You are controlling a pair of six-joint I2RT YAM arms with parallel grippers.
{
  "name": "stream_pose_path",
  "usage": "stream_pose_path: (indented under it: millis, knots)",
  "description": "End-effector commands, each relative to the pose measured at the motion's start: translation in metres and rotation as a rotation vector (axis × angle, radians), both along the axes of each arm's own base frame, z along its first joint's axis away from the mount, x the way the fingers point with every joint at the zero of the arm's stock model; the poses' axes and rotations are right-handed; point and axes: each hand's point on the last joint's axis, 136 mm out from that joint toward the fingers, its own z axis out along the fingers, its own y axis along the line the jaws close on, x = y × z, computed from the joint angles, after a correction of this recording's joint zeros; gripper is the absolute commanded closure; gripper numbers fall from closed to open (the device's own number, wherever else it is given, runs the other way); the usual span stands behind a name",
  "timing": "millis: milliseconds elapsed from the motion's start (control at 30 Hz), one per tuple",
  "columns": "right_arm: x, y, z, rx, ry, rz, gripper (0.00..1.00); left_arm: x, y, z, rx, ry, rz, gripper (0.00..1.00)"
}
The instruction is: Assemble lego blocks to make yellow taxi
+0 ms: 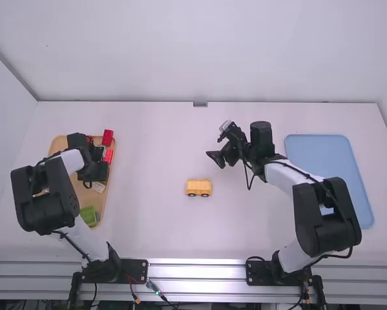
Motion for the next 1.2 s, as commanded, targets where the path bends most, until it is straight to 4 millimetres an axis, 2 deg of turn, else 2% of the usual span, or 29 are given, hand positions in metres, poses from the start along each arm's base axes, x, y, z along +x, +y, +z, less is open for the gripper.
stream_pose_path:
  millis: [0,233,767,933,1033,1167]
  knots:
    - [0.003,0.001,0.006,0.009,-0.010,0.001,0.01,-0.006,-0.013,-0.004,-0.049,0.008,-0.019,0.63]
    - [0.003,0.001,0.006,0.009,-0.010,0.002,0.01,-0.005,-0.013,-0.004,-0.048,0.004,-0.019,0.70]
    - [0.003,0.001,0.007,0.033,0.020,-0.021,0.01,-0.001,-0.011,-0.003,-0.041,-0.012,-0.019,0.78]
    - [0.004,0.001,0.008,0.035,0.016,-0.021,0.01,0.001,-0.009,-0.002,-0.033,-0.022,-0.019,0.85]
    - [0.006,0.002,0.012,0.065,0.030,-0.041,0.01,0.004,-0.007,0.003,-0.020,-0.040,-0.018,0.87]
    - [0.015,0.004,0.027,0.158,0.060,-0.098,0.01,0.010,-0.005,0.021,0.002,-0.088,-0.019,0.89]
